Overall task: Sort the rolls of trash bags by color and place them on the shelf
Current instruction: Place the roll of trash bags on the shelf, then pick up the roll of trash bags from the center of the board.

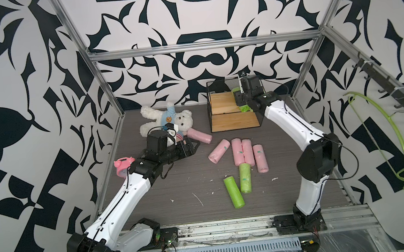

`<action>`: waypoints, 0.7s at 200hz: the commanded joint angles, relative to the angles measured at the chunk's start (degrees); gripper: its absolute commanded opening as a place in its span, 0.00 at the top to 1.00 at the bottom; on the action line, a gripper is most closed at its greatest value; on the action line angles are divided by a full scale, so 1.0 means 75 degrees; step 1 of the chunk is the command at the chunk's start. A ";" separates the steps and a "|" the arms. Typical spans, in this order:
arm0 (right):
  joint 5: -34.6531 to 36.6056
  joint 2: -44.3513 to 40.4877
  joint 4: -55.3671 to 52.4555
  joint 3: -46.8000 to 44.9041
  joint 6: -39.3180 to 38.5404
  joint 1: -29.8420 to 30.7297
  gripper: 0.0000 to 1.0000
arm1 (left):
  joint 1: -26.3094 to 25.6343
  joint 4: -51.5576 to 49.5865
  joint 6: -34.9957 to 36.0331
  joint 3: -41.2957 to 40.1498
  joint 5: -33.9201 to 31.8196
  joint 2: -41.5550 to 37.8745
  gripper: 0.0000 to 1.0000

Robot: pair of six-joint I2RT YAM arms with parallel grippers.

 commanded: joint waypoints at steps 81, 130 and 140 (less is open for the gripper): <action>-0.2068 -0.3283 -0.0752 -0.2914 0.0766 0.0654 0.27 | -0.1515 -0.0402 0.1191 0.0512 -0.1199 0.2054 0.14; -0.2550 -0.4393 -0.1058 -0.4750 0.1260 0.0722 0.27 | -0.3164 -0.0281 -0.0102 0.0166 -0.1457 0.2606 0.13; -0.2496 -0.4569 -0.1074 -0.5093 0.1273 0.0718 0.27 | -0.3402 -0.0092 -0.0638 -0.0078 -0.1435 0.2638 0.12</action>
